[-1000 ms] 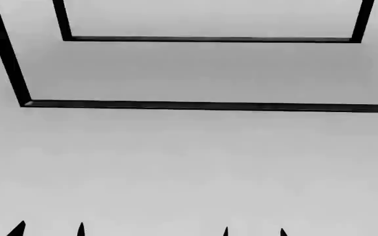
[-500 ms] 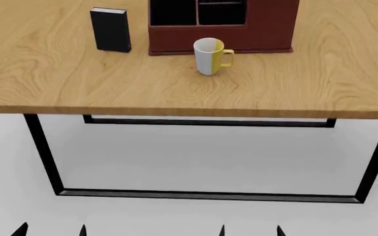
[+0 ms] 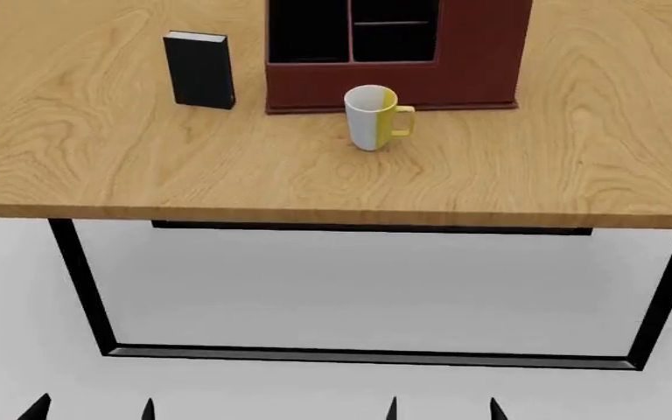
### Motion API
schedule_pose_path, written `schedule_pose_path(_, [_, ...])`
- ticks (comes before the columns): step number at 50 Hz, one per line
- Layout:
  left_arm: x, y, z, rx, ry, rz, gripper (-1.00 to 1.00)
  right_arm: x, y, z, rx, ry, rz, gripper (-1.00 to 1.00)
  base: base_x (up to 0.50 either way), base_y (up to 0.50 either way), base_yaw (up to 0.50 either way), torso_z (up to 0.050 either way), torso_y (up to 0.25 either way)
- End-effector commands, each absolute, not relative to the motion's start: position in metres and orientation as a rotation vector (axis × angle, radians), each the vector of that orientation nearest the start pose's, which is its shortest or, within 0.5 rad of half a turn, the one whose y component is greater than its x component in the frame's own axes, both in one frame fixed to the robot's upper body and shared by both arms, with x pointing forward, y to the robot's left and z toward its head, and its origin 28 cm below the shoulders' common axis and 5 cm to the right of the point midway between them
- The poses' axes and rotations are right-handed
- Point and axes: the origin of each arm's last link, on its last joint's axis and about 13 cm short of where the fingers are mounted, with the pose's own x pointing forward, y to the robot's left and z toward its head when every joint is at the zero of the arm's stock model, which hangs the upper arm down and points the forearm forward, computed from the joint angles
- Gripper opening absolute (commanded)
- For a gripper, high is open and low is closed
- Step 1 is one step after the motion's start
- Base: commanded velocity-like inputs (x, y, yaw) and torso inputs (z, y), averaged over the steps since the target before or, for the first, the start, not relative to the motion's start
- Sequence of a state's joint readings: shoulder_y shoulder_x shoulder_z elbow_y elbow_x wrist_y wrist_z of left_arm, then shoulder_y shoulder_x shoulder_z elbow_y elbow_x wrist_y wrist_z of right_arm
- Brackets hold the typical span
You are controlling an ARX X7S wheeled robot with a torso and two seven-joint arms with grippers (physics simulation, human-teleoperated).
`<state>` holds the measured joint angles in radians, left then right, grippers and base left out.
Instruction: Pick up the book and place it in the back compartment of the caddy.
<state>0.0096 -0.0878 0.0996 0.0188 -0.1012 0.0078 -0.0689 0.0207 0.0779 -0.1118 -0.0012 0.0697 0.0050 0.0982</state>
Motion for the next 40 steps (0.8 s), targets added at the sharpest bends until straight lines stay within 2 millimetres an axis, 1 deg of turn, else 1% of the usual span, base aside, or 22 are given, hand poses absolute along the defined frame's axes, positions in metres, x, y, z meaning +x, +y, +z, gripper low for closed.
schedule_pose_path(1, [0.208,0.205,0.016,-0.008,-0.012,-0.037,1.00,0.216,-0.092,0.017,-0.004,-0.012,0.015,1.00,0.00,0.00,0.00,0.050,0.000])
schedule_pose_path(20, [0.209,0.204,0.021,0.010,-0.023,-0.036,1.00,0.215,-0.092,0.019,-0.003,-0.017,0.012,1.00,0.00,0.00,0.00,0.050,0.000])
schedule_pose_path(21, [0.209,0.204,0.020,0.021,-0.002,-0.008,1.00,0.215,-0.092,0.020,-0.003,-0.019,0.011,1.00,0.00,0.00,0.00,0.000,0.000])
schedule_pose_path(22, [0.211,0.205,0.023,0.011,-0.028,0.019,1.00,0.215,-0.092,0.020,-0.003,-0.020,0.012,1.00,0.00,0.00,0.00,0.000,0.000])
schedule_pose_path(28, [0.212,0.206,0.027,0.008,-0.009,0.002,1.00,0.215,-0.092,0.020,-0.004,-0.022,0.010,1.00,0.00,0.00,0.00,0.000,0.000])
schedule_pose_path(29, [0.212,0.206,0.027,0.031,-0.024,-0.001,1.00,0.215,-0.092,0.020,-0.003,-0.022,0.008,1.00,0.00,0.00,0.00,0.000,0.000])
schedule_pose_path(32, [0.212,0.207,0.030,0.003,-0.033,0.006,1.00,0.215,-0.093,0.023,-0.011,-0.029,0.006,1.00,0.00,0.00,0.00,0.000,0.000])
schedule_pose_path(36, [0.214,0.208,0.035,0.005,-0.032,-0.001,1.00,0.215,-0.096,0.032,-0.018,-0.050,-0.006,1.00,0.00,0.00,0.00,0.000,0.000])
schedule_pose_path(40, [0.218,0.211,0.040,0.000,-0.034,0.003,1.00,0.217,-0.099,0.045,-0.030,-0.078,-0.025,1.00,0.00,0.00,0.00,0.000,0.000])
